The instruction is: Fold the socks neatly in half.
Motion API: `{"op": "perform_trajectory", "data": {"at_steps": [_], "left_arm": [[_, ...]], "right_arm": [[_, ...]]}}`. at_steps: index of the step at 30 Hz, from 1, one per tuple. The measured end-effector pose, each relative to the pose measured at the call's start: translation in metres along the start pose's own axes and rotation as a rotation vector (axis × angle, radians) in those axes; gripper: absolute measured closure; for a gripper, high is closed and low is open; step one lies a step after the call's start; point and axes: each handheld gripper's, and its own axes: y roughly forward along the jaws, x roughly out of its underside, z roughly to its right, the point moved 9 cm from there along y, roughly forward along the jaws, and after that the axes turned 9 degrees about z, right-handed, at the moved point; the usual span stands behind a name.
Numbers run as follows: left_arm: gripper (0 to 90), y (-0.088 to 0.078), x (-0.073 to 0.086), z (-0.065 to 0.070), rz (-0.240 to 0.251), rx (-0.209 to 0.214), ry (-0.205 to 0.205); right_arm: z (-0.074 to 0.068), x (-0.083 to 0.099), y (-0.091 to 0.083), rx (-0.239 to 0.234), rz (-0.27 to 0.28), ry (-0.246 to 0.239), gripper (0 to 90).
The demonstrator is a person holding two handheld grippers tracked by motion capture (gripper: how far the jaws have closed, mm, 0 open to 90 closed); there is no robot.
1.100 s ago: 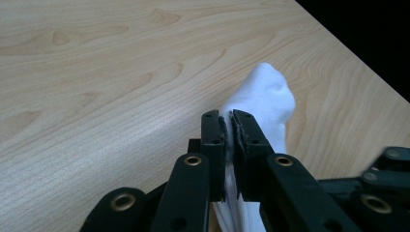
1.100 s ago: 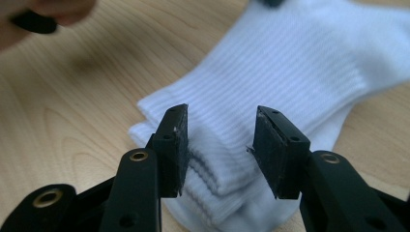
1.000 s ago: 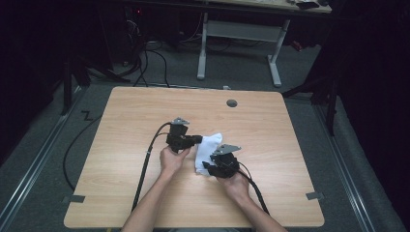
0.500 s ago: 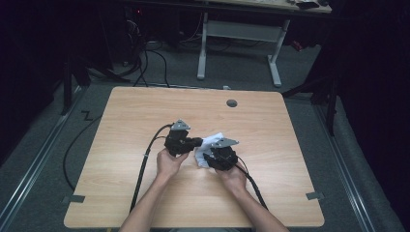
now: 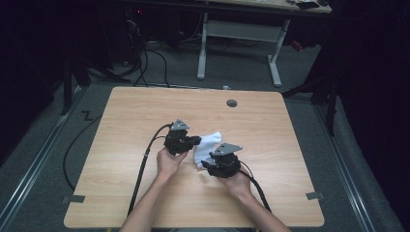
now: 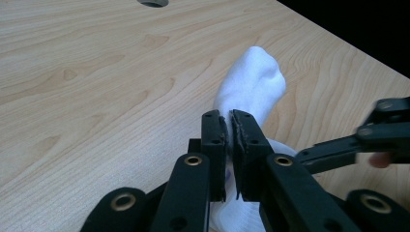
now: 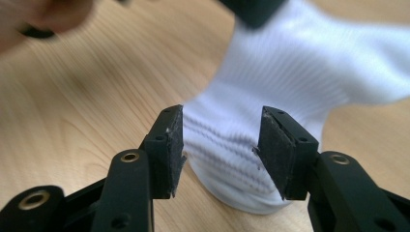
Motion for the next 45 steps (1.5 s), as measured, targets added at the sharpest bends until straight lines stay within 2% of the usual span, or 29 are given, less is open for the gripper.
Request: {"op": "perform_trajectory", "data": {"at_steps": [2, 4, 8, 12, 17, 19, 22, 26, 30, 34, 38, 41, 42, 44, 45], "left_arm": [[84.4, -0.001, -0.001, 0.002, 0.003, 0.01, 0.002], [84.4, -0.003, -0.002, 0.005, 0.004, 0.022, 0.002], [84.4, -0.004, -0.002, 0.012, -0.01, 0.035, 0.031], [84.4, -0.005, -0.001, 0.022, -0.019, 0.059, 0.062], [84.3, -0.009, 0.002, 0.03, -0.024, 0.071, 0.074], [84.3, -0.014, 0.006, 0.032, -0.015, 0.072, 0.071], [84.2, -0.017, 0.02, 0.038, -0.035, 0.076, 0.08], [84.1, -0.017, 0.033, 0.043, -0.04, 0.081, 0.081], [84.0, -0.014, 0.041, 0.043, -0.064, 0.08, 0.1], [83.6, -0.011, 0.048, 0.045, -0.081, 0.076, 0.125], [83.3, -0.011, 0.05, 0.047, -0.085, 0.074, 0.144], [83.0, -0.01, 0.049, 0.047, -0.082, 0.075, 0.143], [82.9, -0.01, 0.049, 0.048, -0.082, 0.074, 0.144], [82.4, -0.009, 0.049, 0.047, -0.085, 0.066, 0.157], [82.1, -0.009, 0.048, 0.046, -0.086, 0.057, 0.163]], "right_arm": [[0.002, 0.006, 0.005, 0.004, -0.013, 0.027, 50.9], [0.005, 0.009, 0.008, 0.024, -0.02, 0.027, 51.1], [0.008, 0.012, 0.01, 0.043, -0.039, 0.021, 53.0], [0.01, 0.013, 0.016, 0.068, -0.037, 0.008, 53.2], [0.012, 0.012, 0.02, 0.096, -0.032, 0.001, 53.4], [0.012, 0.011, 0.021, 0.108, -0.027, -0.011, 53.4], [0.011, 0.012, 0.022, 0.12, -0.027, -0.017, 53.1], [0.008, 0.012, 0.017, 0.101, -0.025, -0.007, 50.3], [0.005, 0.016, 0.003, 0.081, -0.034, -0.005, 46.1], [0.006, 0.019, -0.016, 0.086, -0.05, -0.019, 49.4], [0.013, 0.022, -0.04, 0.088, -0.037, 0.001, 55.0], [0.022, 0.019, -0.062, 0.088, 0.001, 0.039, 62.4], [0.025, 0.017, -0.067, 0.102, 0.019, 0.036, 64.9], [0.029, 0.007, -0.078, 0.159, 0.073, -0.009, 69.4], [0.029, 0.0, -0.08, 0.161, 0.097, -0.019, 70.3]]}}
